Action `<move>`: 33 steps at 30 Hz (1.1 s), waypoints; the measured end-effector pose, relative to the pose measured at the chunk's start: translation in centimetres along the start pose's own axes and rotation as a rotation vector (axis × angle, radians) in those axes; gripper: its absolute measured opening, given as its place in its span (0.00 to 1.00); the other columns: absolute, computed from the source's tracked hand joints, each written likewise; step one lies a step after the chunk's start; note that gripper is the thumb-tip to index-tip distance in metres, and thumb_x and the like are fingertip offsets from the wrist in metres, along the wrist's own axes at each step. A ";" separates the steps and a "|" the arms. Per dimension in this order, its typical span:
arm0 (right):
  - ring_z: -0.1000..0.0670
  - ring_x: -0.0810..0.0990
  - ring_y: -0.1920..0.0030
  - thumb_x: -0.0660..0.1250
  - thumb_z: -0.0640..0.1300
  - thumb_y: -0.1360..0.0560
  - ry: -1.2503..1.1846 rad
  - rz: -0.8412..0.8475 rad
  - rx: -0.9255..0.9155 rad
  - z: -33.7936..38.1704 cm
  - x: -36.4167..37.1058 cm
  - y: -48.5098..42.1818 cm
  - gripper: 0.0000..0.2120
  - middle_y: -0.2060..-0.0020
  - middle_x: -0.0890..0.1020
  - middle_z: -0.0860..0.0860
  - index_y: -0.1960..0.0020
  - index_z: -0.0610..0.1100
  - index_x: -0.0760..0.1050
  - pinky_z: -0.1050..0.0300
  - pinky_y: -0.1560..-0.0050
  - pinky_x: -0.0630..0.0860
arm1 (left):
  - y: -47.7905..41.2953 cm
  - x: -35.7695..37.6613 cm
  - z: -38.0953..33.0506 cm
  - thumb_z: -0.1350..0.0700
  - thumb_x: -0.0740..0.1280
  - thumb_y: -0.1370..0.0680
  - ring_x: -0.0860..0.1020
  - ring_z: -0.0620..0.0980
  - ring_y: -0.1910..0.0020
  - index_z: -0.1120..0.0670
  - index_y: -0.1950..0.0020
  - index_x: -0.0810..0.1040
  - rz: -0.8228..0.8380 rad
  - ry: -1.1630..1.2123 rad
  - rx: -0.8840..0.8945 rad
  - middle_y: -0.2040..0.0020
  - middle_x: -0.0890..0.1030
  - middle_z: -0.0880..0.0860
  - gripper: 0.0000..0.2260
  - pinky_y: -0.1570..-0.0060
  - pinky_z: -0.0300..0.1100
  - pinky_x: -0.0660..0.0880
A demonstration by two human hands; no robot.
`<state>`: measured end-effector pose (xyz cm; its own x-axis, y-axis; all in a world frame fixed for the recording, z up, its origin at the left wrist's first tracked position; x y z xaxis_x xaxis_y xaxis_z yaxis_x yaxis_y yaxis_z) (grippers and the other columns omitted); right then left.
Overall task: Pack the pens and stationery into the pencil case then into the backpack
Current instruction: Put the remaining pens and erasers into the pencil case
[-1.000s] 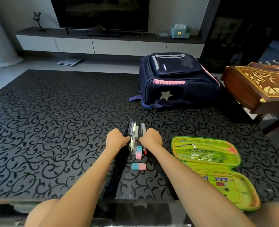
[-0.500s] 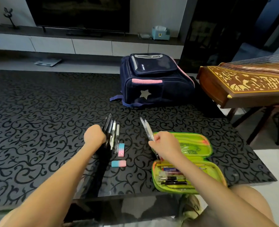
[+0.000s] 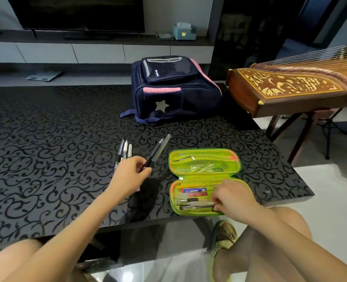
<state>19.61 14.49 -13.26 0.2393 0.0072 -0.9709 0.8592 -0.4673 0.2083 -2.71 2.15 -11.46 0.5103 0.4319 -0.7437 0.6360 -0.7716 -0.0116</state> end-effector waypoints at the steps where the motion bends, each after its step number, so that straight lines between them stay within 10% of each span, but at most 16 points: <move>1: 0.47 0.73 0.46 0.66 0.50 0.26 0.038 0.008 -0.014 0.2 0.1 0.2 0.08 0.51 0.81 0.51 0.50 0.49 0.79 0.54 0.52 0.68 | 0.4 0.5 -0.9 0.55 0.68 0.24 0.75 0.50 0.64 0.54 0.53 0.76 0.021 0.008 0.037 0.65 0.75 0.49 0.03 0.68 0.36 0.69; 18: 0.48 0.70 0.45 0.65 0.53 0.25 -0.214 -0.115 -0.067 0.7 -0.1 0.2 0.18 0.47 0.77 0.52 0.35 0.55 0.74 0.56 0.50 0.65 | 1.5 4.9 -5.7 0.54 0.69 0.25 0.69 0.42 0.67 0.56 0.48 0.78 0.213 -0.029 0.279 0.63 0.74 0.49 0.09 0.68 0.33 0.63; 26: 0.49 0.76 0.48 0.65 0.46 0.24 -0.494 -0.383 0.354 -7.1 0.5 2.8 0.10 0.53 0.81 0.52 0.44 0.49 0.80 0.55 0.50 0.71 | 0.8 9.4 -8.8 0.55 0.68 0.24 0.70 0.50 0.61 0.56 0.55 0.76 0.468 -0.205 0.379 0.64 0.71 0.47 0.05 0.68 0.35 0.63; 33: 0.50 0.76 0.49 0.66 0.47 0.25 -0.502 -0.336 0.331 -7.0 1.3 2.3 0.12 0.53 0.79 0.53 0.42 0.49 0.78 0.56 0.50 0.71 | -0.1 11.1 -8.5 0.55 0.68 0.25 0.78 0.50 0.49 0.55 0.44 0.81 0.547 -0.334 0.374 0.47 0.82 0.53 0.10 0.56 0.38 0.70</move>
<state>25.07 19.62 -13.18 -0.3227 -0.1741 -0.9303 0.6475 -0.7576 -0.0828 7.83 10.98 -14.01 0.4563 -0.1791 -0.8716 0.0709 -0.9691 0.2363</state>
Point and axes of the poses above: each hand's wrist, its own y-axis away from the middle knuckle, its own x-axis out of the palm, z = x × y, the point moved 5 cm from there along -y, towards the middle knuckle
